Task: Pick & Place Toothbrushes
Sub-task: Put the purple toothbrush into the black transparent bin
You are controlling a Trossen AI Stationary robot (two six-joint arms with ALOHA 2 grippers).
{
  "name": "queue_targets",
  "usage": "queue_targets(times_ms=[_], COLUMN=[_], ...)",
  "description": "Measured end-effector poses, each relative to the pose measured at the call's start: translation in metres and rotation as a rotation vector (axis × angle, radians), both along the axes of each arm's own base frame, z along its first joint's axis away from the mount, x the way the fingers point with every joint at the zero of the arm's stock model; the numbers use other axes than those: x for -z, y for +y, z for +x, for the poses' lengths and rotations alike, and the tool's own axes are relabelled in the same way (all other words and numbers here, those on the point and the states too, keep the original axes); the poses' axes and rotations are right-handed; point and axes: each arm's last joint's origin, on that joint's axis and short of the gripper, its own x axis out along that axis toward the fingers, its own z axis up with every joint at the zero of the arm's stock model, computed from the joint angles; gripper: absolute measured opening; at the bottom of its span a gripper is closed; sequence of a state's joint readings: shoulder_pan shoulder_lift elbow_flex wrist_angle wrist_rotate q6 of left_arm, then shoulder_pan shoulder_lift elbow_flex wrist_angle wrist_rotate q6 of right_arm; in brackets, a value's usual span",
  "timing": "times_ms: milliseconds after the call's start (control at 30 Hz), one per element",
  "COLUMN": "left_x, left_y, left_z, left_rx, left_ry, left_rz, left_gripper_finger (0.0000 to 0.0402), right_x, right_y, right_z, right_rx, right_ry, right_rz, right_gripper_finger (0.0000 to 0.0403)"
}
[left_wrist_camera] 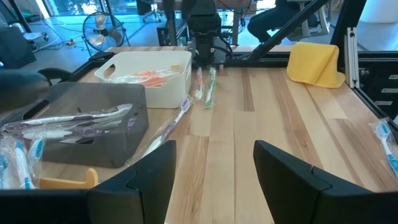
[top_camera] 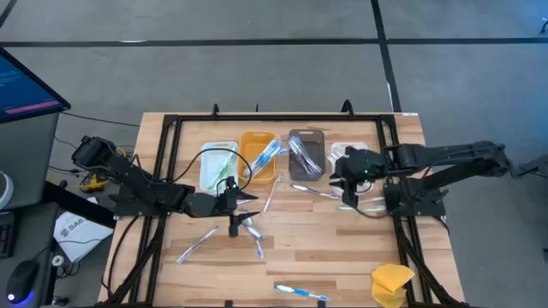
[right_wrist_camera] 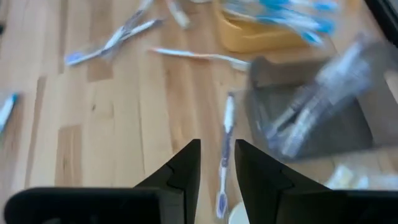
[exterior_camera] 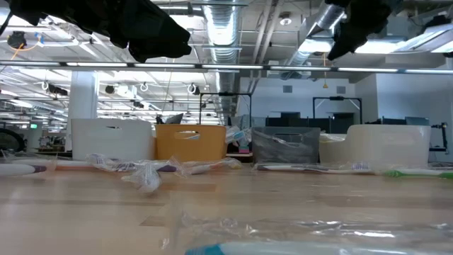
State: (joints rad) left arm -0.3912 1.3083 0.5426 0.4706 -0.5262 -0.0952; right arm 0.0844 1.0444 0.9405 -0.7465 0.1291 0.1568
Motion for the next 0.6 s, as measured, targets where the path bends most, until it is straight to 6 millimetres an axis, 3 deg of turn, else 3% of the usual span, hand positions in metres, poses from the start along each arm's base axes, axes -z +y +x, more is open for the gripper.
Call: queue_targets(times_ms=[267,600], left_x=[0.0,0.0], left_y=[0.0,0.0], left_z=[0.0,0.0], left_rx=[0.0,0.0], left_ry=[0.001,0.004], left_rz=[0.001,0.002], left_gripper_finger=[0.0209,0.0209], right_x=[0.021,0.061], right_y=[0.03,0.033], right_z=[0.028,0.055], right_rx=[-0.298,-0.286], right_ry=[0.051,0.222], right_rz=[-0.169,-0.228], right_gripper_finger=[0.0093,0.0093])
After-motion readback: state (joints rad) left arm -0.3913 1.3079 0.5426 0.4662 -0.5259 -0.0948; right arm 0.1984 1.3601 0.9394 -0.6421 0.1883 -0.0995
